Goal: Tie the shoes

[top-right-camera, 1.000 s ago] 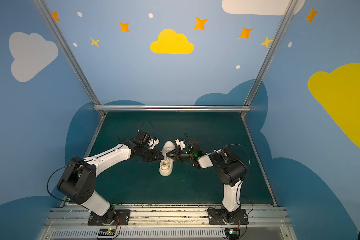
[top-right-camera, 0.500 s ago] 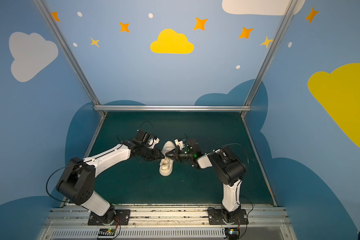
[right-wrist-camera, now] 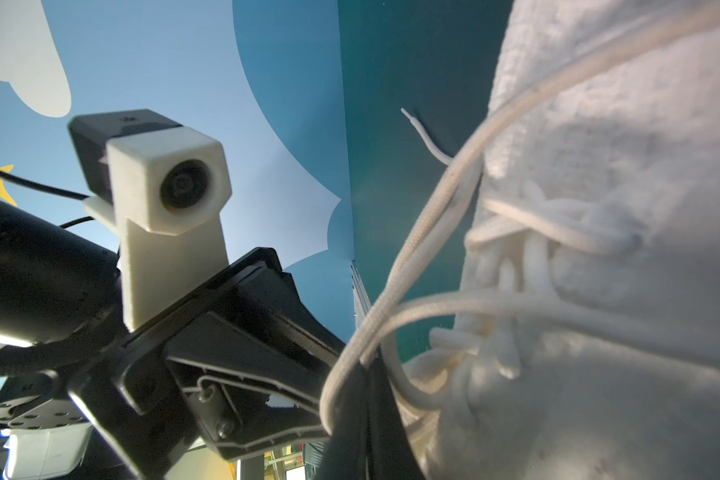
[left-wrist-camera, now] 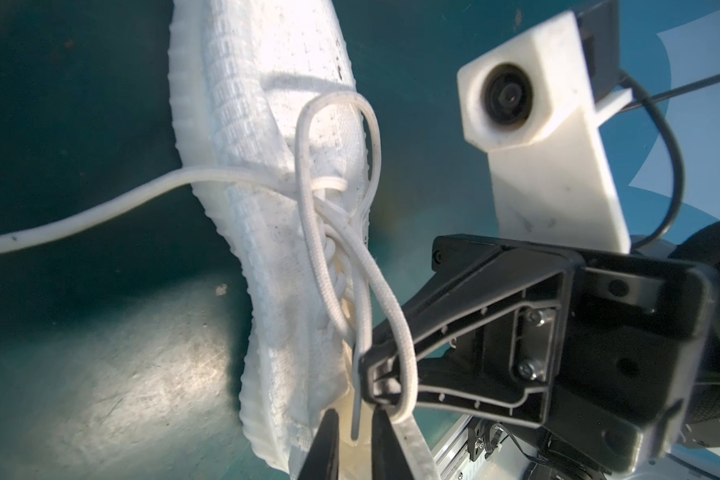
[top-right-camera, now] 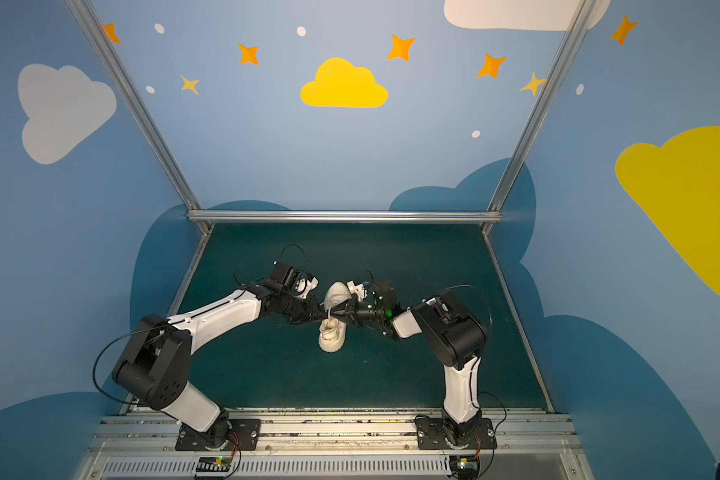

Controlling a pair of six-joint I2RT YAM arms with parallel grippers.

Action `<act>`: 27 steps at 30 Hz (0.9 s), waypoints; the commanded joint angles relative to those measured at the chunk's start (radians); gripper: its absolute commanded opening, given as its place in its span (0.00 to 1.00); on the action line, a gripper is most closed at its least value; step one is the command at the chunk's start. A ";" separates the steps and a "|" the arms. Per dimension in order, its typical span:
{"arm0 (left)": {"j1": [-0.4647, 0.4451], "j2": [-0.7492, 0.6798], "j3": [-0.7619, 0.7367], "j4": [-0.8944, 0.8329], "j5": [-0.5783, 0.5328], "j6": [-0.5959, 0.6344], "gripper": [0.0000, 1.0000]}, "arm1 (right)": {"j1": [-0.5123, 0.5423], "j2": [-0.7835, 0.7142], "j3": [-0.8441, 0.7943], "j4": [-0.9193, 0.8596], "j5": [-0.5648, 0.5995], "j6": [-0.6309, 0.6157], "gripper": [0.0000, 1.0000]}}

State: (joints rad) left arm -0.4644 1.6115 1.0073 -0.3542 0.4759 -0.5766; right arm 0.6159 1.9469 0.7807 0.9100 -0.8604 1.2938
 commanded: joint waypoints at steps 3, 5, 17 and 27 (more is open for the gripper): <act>0.006 -0.015 -0.009 0.017 0.017 -0.004 0.17 | 0.008 0.018 0.013 0.055 -0.026 0.018 0.00; 0.005 -0.016 -0.009 0.020 0.019 -0.005 0.16 | 0.010 0.020 0.016 0.054 -0.028 0.019 0.00; 0.006 -0.018 -0.021 0.040 0.019 -0.016 0.07 | 0.016 0.026 0.016 0.067 -0.035 0.025 0.00; 0.026 -0.060 -0.016 0.004 -0.007 0.000 0.03 | 0.005 -0.013 -0.008 0.020 -0.025 -0.011 0.10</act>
State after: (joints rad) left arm -0.4561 1.5993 0.9916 -0.3416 0.4854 -0.5941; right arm 0.6209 1.9591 0.7807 0.9451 -0.8658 1.3071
